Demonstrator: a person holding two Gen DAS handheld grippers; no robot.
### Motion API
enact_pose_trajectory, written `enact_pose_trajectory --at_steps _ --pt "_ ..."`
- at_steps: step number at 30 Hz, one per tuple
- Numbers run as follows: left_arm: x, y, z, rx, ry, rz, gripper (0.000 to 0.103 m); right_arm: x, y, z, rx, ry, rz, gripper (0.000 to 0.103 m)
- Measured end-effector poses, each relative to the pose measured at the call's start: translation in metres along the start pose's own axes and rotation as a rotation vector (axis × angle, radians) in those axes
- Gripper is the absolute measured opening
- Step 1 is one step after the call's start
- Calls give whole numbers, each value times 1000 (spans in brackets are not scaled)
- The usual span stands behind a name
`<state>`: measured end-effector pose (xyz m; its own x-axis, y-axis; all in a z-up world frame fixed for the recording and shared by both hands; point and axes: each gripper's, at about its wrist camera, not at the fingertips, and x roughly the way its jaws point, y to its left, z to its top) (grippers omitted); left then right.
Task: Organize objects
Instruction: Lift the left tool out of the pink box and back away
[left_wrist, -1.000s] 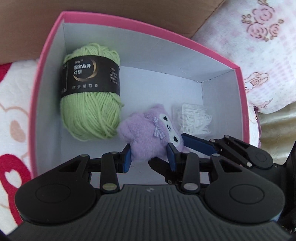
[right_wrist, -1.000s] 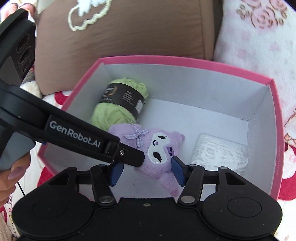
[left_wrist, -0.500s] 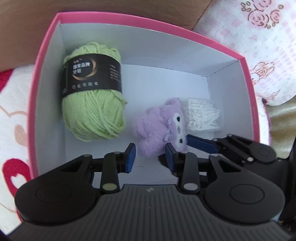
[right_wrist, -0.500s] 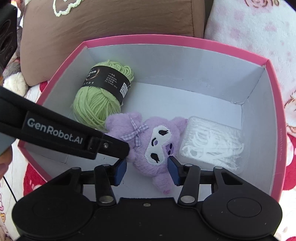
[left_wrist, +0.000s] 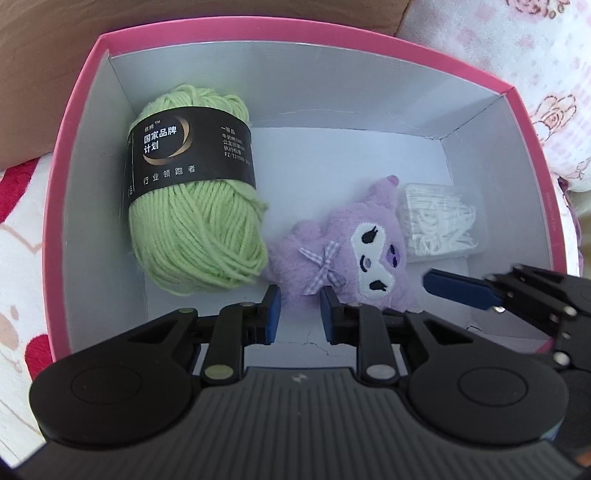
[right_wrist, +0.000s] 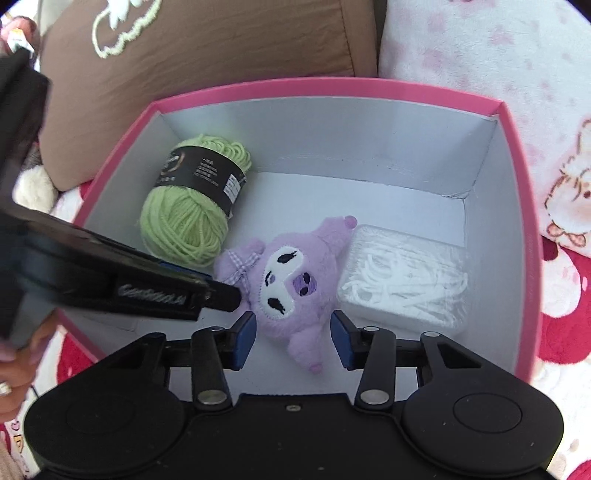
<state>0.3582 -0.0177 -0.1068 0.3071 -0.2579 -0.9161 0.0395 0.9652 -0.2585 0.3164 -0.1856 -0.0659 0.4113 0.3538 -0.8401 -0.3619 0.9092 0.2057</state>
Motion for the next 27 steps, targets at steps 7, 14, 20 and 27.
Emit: enact_pose_trajectory --at_steps 7,14,20,27 --pt "-20 -1 -11 13 -44 -5 23 -33 2 -14 -25 -85 -4 49" --pt "-60 -3 -30 59 -85 -2 23 -63 -3 -22 -7 -155 -22 50" --pt "-96 -9 -44 92 -104 10 23 -92 1 -27 3 -188 1 50" --pt "-136 -18 -60 131 -144 25 25 -127 18 -37 -44 -228 15 50"
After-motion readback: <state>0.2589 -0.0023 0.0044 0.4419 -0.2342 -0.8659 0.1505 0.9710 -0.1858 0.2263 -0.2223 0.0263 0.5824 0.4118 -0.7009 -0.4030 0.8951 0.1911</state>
